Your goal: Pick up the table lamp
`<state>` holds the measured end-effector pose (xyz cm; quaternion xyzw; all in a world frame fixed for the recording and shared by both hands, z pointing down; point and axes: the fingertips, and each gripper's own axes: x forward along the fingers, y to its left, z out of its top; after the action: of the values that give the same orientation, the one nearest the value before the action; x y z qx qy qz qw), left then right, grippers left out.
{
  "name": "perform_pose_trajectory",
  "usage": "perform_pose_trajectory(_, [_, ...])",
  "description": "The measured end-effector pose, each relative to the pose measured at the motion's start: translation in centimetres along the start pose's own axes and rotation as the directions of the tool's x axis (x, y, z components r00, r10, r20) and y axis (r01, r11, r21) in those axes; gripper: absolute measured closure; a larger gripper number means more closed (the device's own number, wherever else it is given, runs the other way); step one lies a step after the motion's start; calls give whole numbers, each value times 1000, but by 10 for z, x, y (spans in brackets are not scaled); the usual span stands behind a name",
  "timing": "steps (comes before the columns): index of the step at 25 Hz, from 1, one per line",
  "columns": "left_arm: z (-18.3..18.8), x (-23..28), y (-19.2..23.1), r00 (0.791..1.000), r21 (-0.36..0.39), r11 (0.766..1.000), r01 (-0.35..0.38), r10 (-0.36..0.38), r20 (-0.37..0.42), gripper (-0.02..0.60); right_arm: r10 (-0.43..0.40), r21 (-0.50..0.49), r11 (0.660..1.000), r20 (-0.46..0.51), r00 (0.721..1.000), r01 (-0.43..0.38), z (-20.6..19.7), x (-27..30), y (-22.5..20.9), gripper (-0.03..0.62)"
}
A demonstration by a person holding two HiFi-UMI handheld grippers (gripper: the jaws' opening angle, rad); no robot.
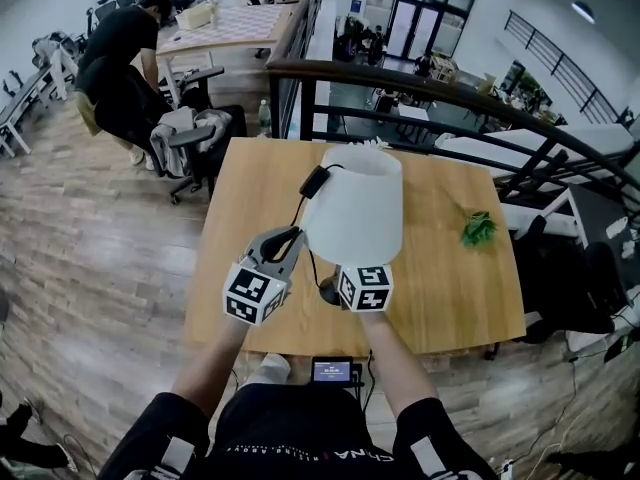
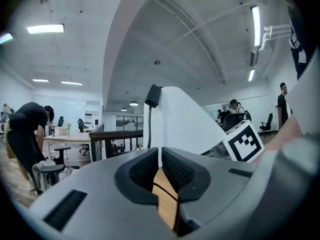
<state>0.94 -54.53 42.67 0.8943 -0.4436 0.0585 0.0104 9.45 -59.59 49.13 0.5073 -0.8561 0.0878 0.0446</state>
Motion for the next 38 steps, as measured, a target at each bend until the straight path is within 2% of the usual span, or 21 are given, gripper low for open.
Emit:
perform_pose_trajectory(9, [-11,-35,-63,999,31,999,14,-13,-36,545,18,48,999,16,1000,-19,-3,-51,-2,531])
perform_pose_trajectory(21, [-17,-98,-104,997,49,997,53,-50,-61,545,27,50,998,32,999,-28,3,-115,42,531])
perform_pose_trajectory(26, [-20,-157,-107,997,61,996,72,-69,-44,545,20,35,999,33,999,-21,2,-137,95,531])
perform_pose_trajectory(33, [-39,-265,-108,996,58,995,80,-78,-29,545,32,35,999,20,999,-33,-20,-179,199,531])
perform_pose_trajectory(38, [-53,-341,-109,996,54,995,85,-83,-24,545,43,70,997,15,999,-44,-37,-212,272,530])
